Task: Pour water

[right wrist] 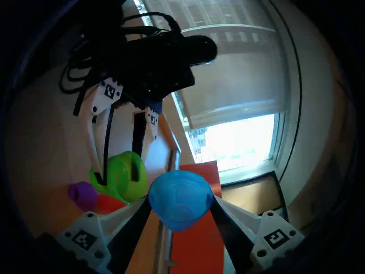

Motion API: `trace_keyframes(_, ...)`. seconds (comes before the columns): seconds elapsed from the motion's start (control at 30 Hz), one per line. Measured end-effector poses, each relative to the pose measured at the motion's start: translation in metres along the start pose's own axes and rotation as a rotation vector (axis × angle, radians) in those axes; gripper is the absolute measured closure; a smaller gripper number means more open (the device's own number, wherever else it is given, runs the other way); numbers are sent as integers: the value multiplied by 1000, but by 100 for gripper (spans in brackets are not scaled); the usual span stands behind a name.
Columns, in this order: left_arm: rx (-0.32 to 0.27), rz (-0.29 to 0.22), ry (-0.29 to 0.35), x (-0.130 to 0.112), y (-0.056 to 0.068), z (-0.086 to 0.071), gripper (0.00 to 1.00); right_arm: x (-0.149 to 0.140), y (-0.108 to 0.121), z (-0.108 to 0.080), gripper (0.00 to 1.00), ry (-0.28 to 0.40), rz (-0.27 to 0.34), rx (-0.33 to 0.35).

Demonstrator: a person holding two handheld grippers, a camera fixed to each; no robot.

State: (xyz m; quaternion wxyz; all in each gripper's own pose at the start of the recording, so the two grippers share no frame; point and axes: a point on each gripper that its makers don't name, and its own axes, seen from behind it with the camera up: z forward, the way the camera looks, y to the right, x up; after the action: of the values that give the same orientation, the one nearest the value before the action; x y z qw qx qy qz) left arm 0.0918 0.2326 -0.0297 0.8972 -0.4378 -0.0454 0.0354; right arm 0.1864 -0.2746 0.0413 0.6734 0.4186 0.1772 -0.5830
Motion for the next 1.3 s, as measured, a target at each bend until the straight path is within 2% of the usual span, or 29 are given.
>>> trace_keyframes(0.4, 11, 1, -4, 0, -5, -2, 16, -13, -14, -1, 9, 22, 422, -18)
trace_keyframes(0.8, 25, -1, -7, -3, -13, -2, 16, -16, -23, -6, 9, 47, 811, -8)
trace_keyframes(1.1, 45, -10, -7, -7, -23, -4, 15, -23, -34, -11, 9, 15, 939, 8)
trace_keyframes(1.3, 60, -14, -15, -14, -31, -5, 16, -33, -41, -16, 9, -10, 981, 2)
